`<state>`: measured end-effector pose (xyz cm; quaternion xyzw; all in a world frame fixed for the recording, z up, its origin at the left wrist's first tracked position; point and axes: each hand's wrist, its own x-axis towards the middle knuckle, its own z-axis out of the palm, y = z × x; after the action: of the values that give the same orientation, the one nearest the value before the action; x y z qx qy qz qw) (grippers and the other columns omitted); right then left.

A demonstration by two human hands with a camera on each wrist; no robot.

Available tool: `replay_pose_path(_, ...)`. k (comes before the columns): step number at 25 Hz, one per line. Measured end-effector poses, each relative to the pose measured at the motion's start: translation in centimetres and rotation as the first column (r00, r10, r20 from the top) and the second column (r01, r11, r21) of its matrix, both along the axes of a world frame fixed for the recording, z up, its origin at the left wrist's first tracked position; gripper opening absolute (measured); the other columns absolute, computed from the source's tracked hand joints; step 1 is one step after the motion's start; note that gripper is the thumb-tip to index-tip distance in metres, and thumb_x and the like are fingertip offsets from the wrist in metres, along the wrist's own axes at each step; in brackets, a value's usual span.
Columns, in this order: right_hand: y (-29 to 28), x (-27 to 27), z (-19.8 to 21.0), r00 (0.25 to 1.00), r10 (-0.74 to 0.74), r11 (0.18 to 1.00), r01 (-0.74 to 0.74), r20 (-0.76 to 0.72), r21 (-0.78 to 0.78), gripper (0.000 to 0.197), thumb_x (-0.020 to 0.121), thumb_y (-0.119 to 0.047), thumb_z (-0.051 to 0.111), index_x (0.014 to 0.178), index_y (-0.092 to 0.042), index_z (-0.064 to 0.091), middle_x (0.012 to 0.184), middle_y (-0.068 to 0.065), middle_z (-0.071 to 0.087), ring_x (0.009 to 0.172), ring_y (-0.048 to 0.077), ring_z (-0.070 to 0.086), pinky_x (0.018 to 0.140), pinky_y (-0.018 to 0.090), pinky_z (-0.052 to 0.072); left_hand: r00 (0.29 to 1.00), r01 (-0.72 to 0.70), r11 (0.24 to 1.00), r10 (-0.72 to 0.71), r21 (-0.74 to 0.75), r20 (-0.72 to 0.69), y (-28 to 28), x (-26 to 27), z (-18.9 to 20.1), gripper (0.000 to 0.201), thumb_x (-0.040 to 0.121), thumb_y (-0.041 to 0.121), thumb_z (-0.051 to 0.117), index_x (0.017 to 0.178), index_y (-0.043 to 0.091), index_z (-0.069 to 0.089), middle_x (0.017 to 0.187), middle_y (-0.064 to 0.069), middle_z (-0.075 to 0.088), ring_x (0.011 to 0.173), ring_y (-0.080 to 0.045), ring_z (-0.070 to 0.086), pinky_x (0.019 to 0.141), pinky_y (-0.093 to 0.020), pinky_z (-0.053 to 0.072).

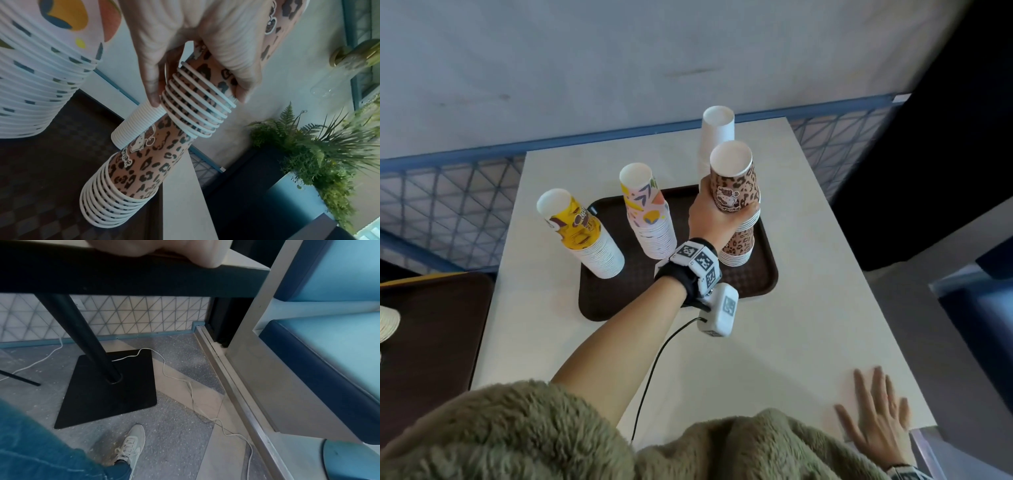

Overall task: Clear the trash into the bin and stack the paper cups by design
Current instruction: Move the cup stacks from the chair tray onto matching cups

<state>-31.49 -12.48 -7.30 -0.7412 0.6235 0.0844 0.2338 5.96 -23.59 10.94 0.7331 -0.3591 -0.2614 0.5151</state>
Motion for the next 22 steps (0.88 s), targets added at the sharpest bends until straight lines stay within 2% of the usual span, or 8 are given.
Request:
replay_pose_path(7,0.1,0.3,0.2,0.999,-0.026,1.0,0.026,0.023,-0.005,0.088,0.067,-0.085,-0.003,0.14,-0.036,0.003,0.156,0.008,0.004,0.143,0.028,0.012,0.112,0.057,0.014,0.99,0.138,0.958,-0.137,0.251,-0.02,1.1,0.4,-2.9,0.092,0.069,0.032,0.077,0.141,0.016,0.022,0.14,-0.01,0.045,0.129,-0.025,0.044,0.107,-0.036,0.035)
replay_pose_path(12,0.4,1.9,1.5,0.999,-0.031,0.999,0.031,0.032,-0.015,0.104,0.062,-0.086,-0.006,0.145,-0.027,0.013,0.157,0.014,0.005,0.144,0.031,0.006,0.115,0.053,0.006,0.99,0.14,0.939,-0.131,0.314,-0.05,6.8,3.9,-4.2,0.049,0.078,0.021,0.068,0.122,0.012,0.049,0.109,-0.015,0.066,0.1,-0.019,0.06,0.089,-0.025,0.042)
replay_pose_path(15,-1.2,5.2,1.8,0.983,0.178,0.983,-0.176,0.049,-0.047,0.088,0.076,-0.078,0.003,0.136,-0.023,0.035,0.148,0.021,0.033,0.136,0.039,0.032,0.107,0.055,0.028,0.999,0.002,0.949,-0.012,0.314,0.03,12.6,8.0,-4.9,0.025,0.077,0.013,0.066,0.101,0.007,0.062,0.092,-0.014,0.071,0.086,-0.021,0.064,0.09,-0.031,0.048)
replay_pose_path(17,-2.6,9.5,1.9,0.919,0.372,0.926,-0.356,0.134,-0.124,0.064,0.086,-0.066,0.012,0.119,-0.026,0.047,0.129,0.021,0.056,0.116,0.039,0.055,0.091,0.047,0.047,0.992,-0.127,0.936,0.113,0.327,0.061,17.2,11.2,-5.2,0.02,0.077,0.01,0.064,0.096,0.007,0.064,0.086,-0.012,0.069,0.08,-0.019,0.061,0.085,-0.028,0.047)
replay_pose_path(18,-2.9,12.5,2.4,0.872,0.448,0.892,-0.422,0.198,-0.161,0.052,0.088,-0.062,0.016,0.11,-0.029,0.051,0.117,0.014,0.063,0.104,0.032,0.063,0.082,0.036,0.053,0.982,-0.188,0.926,0.177,0.328,0.064,19.6,12.6,-5.3,0.018,0.077,0.009,0.064,0.095,0.008,0.065,0.083,-0.009,0.067,0.079,-0.018,0.06,0.083,-0.027,0.046)
replay_pose_path(19,-2.8,16.2,3.0,0.815,0.519,0.854,-0.488,0.256,-0.18,0.04,0.09,-0.057,0.023,0.101,-0.033,0.053,0.105,0.006,0.068,0.093,0.021,0.065,0.073,0.025,0.054,0.964,-0.266,0.907,0.26,0.325,0.064,22.5,14.4,-5.3,0.016,0.077,0.008,0.063,0.093,0.009,0.065,0.081,-0.006,0.065,0.077,-0.018,0.06,0.083,-0.027,0.046)
replay_pose_path(21,-1.3,23.9,4.4,0.692,0.653,0.754,-0.632,0.309,-0.179,0.009,0.087,-0.038,0.05,0.091,-0.037,0.058,0.089,-0.007,0.07,0.077,0.007,0.064,0.064,0.016,0.048,0.904,-0.423,0.853,0.419,0.304,0.081,28.6,17.5,-5.1,0.014,0.078,0.006,0.062,0.091,0.009,0.066,0.078,-0.005,0.064,0.072,-0.018,0.058,0.081,-0.025,0.046)
replay_pose_path(22,0.1,28.2,4.9,0.622,0.701,0.701,-0.692,0.35,-0.175,0.013,0.081,-0.026,0.059,0.088,-0.036,0.061,0.085,-0.008,0.071,0.073,0.004,0.063,0.063,0.015,0.046,0.86,-0.506,0.811,0.498,0.293,0.108,32.0,19.1,-4.9,0.014,0.078,0.005,0.062,0.09,0.009,0.066,0.078,-0.005,0.064,0.071,-0.017,0.058,0.078,-0.023,0.046)
